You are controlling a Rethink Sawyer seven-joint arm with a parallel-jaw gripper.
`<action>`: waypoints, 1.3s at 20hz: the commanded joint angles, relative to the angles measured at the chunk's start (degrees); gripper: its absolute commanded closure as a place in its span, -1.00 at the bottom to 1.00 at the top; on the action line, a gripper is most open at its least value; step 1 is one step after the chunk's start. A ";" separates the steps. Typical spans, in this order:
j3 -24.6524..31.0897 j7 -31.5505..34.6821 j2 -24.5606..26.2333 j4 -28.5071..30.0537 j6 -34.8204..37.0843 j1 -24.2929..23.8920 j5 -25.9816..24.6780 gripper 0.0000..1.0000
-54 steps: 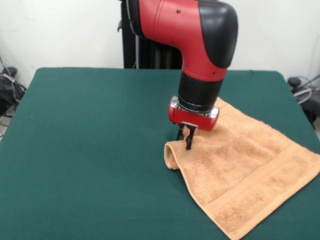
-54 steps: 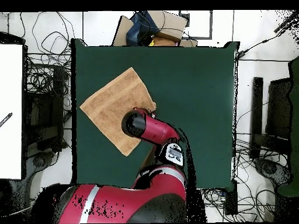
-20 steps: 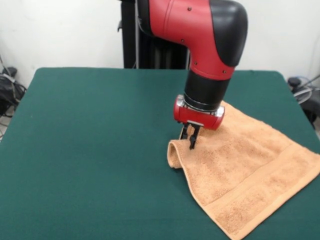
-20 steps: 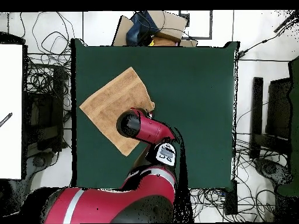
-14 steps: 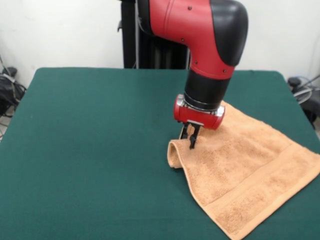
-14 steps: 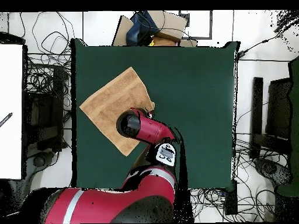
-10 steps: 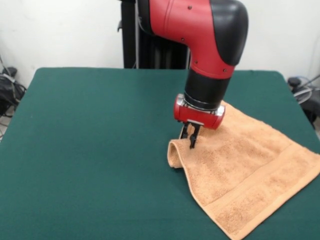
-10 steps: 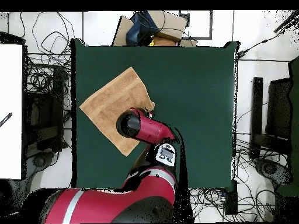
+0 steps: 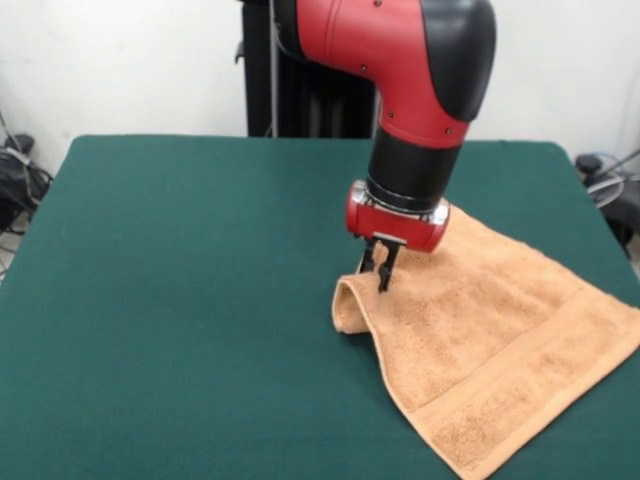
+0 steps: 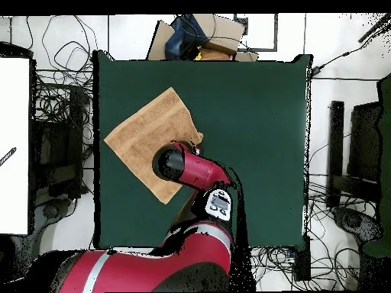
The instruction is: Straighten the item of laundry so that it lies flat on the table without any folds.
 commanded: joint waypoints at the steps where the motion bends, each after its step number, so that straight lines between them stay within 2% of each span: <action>1: 4.83 13.86 -2.11 1.80 3.72 -0.75 3.26 1.00; 12: 1.97 15.02 -2.17 2.10 4.57 2.87 3.95 1.00; 26: 2.05 14.36 -2.09 2.83 2.14 3.63 4.61 1.00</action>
